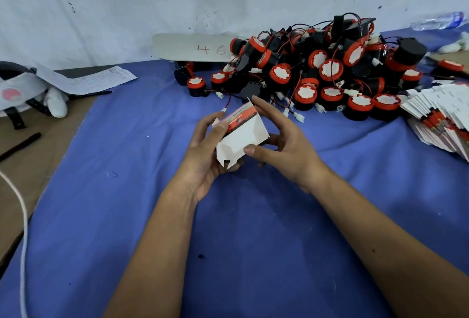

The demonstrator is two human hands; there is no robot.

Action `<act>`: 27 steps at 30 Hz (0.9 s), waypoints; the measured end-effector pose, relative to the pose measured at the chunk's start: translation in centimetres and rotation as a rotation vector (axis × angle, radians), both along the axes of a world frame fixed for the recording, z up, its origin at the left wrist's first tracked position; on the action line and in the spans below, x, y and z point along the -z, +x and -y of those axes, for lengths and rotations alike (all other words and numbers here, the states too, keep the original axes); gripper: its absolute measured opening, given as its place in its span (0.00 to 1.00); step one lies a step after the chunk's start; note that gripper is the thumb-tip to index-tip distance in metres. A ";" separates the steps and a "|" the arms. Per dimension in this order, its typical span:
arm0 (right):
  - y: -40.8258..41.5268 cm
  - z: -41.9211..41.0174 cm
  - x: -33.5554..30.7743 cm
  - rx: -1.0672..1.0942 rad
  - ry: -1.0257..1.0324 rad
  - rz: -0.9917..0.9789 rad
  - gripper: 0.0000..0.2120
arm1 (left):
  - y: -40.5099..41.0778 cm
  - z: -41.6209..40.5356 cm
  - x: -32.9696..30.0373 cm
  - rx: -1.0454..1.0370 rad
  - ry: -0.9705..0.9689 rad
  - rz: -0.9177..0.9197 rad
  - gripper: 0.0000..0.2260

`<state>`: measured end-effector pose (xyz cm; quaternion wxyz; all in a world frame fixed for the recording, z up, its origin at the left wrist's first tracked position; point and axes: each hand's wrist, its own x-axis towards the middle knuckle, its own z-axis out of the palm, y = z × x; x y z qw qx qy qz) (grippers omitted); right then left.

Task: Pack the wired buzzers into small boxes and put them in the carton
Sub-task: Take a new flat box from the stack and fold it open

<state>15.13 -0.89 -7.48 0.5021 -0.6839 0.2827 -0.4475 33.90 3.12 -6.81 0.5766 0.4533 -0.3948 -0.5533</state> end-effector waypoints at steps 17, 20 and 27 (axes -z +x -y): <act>-0.3 0.7 0.0 0.156 0.252 0.160 0.19 | -0.6 -0.4 -0.4 0.110 -0.096 0.071 0.30; 0.0 0.4 -0.1 0.165 0.228 0.105 0.14 | -1.4 -0.4 0.0 0.078 -0.131 0.110 0.26; -0.2 0.4 0.1 0.525 -0.107 -0.461 0.17 | -1.2 -0.2 0.4 0.025 -0.217 0.300 0.20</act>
